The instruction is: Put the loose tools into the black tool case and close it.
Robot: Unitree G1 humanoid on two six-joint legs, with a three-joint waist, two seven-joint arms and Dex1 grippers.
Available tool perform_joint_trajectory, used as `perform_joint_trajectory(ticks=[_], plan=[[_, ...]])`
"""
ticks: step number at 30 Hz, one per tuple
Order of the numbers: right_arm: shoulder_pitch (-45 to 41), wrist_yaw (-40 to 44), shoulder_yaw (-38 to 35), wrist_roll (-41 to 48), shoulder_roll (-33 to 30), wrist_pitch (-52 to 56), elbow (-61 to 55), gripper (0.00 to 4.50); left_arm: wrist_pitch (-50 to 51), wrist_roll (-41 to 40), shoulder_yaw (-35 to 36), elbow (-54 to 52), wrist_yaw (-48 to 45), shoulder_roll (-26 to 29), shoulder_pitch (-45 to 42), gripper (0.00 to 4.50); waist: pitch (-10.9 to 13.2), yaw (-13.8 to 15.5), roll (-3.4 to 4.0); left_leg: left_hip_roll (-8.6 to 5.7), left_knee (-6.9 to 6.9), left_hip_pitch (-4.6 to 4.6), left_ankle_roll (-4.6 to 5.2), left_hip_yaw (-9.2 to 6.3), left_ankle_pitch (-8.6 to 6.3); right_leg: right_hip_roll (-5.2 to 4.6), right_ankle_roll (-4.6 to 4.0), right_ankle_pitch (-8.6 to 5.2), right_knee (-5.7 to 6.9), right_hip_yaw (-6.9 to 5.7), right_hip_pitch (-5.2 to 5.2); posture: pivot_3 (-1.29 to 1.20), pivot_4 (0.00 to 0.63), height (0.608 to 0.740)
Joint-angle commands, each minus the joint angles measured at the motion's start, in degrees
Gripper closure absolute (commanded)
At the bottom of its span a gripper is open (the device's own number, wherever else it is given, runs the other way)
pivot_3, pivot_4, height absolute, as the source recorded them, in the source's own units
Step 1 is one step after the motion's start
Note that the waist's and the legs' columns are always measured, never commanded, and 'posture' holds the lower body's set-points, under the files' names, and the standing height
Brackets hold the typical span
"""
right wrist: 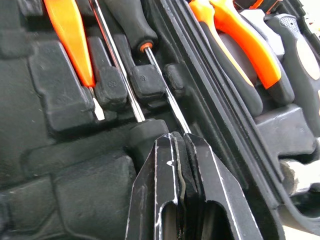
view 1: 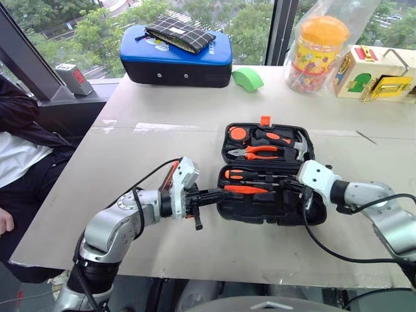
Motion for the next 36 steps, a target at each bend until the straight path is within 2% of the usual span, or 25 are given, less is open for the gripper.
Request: perform_joint_trajectory(ticks=[1, 4, 7, 8, 9, 11, 12, 16, 17, 18, 26, 30, 33, 36], plan=[[1.29, 2.67, 5.74, -3.35, -0.74, 0.55, 2.98, 4.48, -0.81, -0.9, 2.75, -3.42, 1.06, 1.16, 1.23, 4.5, -0.11, -0.02, -0.09, 0.0, 0.0, 0.01, 0.1, 0.0, -0.06, 0.0, 0.0, 0.0, 0.01, 0.0, 0.01, 0.0, 0.15, 0.74], [1.38, 1.99, 2.7, -1.1, 1.72, -4.05, 1.88, 4.48, -0.5, -1.77, 5.66, -5.55, 4.11, 0.76, 2.88, 4.5, -0.12, -0.04, -0.11, 0.0, 0.01, 0.03, 0.1, 0.0, -0.06, 0.02, 0.0, 0.0, 0.02, 0.0, 0.01, 0.0, 0.15, 0.74], [2.16, 1.58, -7.95, 9.95, 7.3, -5.48, -2.34, 4.48, -0.42, -1.79, 9.61, -8.11, 9.59, -0.09, 4.63, 4.5, 0.03, -0.09, 0.01, 0.08, -0.01, -0.01, 0.06, -0.06, -0.06, 0.05, -0.01, 0.0, 0.02, -0.02, -0.02, 0.0, 0.15, 0.74], [2.33, 1.47, -10.95, 12.34, 8.53, -5.88, -3.41, 4.1, -0.64, -1.48, 10.9, -8.65, 11.33, -0.31, 5.32, 4.09, 0.04, -0.11, 0.04, 0.1, -0.02, -0.01, -0.05, -0.02, -0.03, 0.06, -0.01, 0.0, 0.03, 0.06, -0.05, 0.0, 0.15, 0.74], [3.01, 2.92, -13.77, 15.07, 8.26, -6.55, -5.17, 3.98, -0.33, -1.44, 13.38, -8.84, 14.12, -0.9, 6.02, 3.97, 0.18, -0.22, 0.25, 0.1, -0.03, -0.01, -0.1, -0.01, -0.01, 0.07, -0.01, 0.0, 0.03, 0.07, -0.05, 0.0, 0.15, 0.74], [4.23, 6.39, -18.27, 21.87, 7.21, -5.98, -8.53, 3.3, 0.45, -0.8, 17.49, -9.19, 18.9, -1.45, 7.36, 3.37, 0.37, -0.1, 0.5, 0.1, -0.05, -0.05, -0.15, 0.06, 0.02, 0.09, -0.01, 0.0, 0.03, 0.19, -0.11, 0.0, 0.15, 0.74], [5.22, 8.94, -19.63, 24.41, 5.75, -5.73, -10.13, 2.75, 1.42, -0.33, 18.9, -9.53, 20.97, -1.15, 8.29, 2.78, 0.38, -0.05, 0.51, 0.09, -0.08, -0.05, -0.15, 0.08, 0.02, 0.09, -0.01, 0.0, 0.0, 0.22, -0.11, 0.0, 0.15, 0.74], [7.79, 14.6, -23.69, 33.05, 0.64, -2.51, -14.55, 0.83, 4.1, 2.07, 20.13, -11.21, 26.49, 0.14, 11.71, 0.91, 0.38, 0.08, 0.47, 0.1, -0.13, -0.03, 0.01, 0.02, -0.08, 0.12, -0.01, 0.0, -0.16, 0.12, -0.06, 0.0, 0.15, 0.74], [7.98, 15.18, -24.43, 34.27, -0.32, -2.1, -15.21, 0.19, 4.74, 2.94, 19.76, -11.11, 27.74, 0.35, 12.07, 0.25, 0.41, 0.1, 0.47, 0.09, -0.12, -0.04, 0.08, 0.02, -0.12, 0.1, -0.01, 0.0, -0.16, 0.12, -0.06, 0.0, 0.15, 0.74], [8.37, 15.96, -25.23, 35.39, -1.35, -1.91, -15.85, 0.02, 5.25, 4.26, 18.94, -10.46, 29.1, 0.37, 12.15, 0.04, 0.41, 0.11, 0.46, 0.07, -0.12, -0.05, 0.09, 0.04, -0.13, 0.07, -0.01, 0.01, -0.16, 0.12, -0.06, 0.0, 0.15, 0.74], [13.13, 17.04, -27.76, 35.12, -4.43, -3.49, -17.59, 0.02, 5.33, 11.54, 8.84, -0.92, 28.13, 1.95, 9.33, 0.04, 0.38, 0.75, 0.49, 0.04, -0.1, -0.04, 0.11, 0.03, -0.14, 0.03, -0.01, 0.01, -0.15, 0.05, -0.02, 0.0, 0.15, 0.74], [17.9, 17.31, -30.48, 34.83, -4.22, -4.93, -19.27, 0.0, 0.53, 12.47, 9.44, 0.24, 23.9, 3.32, 8.72, 1.23, 0.35, 1.13, 0.55, 0.04, -0.12, -0.03, 0.1, 0.04, -0.14, -0.07, -0.01, 0.01, -0.14, 0.05, -0.04, 0.0, 0.15, 0.74], [22.0, 18.48, -32.97, 34.46, -4.13, -6.77, -20.64, 0.0, -7.8, 10.39, 11.41, -0.26, 14.26, 5.26, 7.38, 2.63, 0.43, 1.54, 0.45, 0.03, -0.12, -0.09, 0.11, 0.03, -0.14, -0.11, -0.02, 0.01, -0.19, 0.01, -0.05, 0.0, 0.15, 0.74], [25.69, 19.3, -36.19, 34.19, -4.05, -7.99, -21.43, 0.0, -12.59, 8.49, 10.28, -0.44, 1.98, 9.92, 5.55, 2.88, 0.48, 1.5, 0.36, 0.05, -0.11, -0.16, 0.09, -0.02, -0.14, -0.2, -0.02, 0.01, -0.24, -0.07, -0.06, 0.0, 0.15, 0.74]])
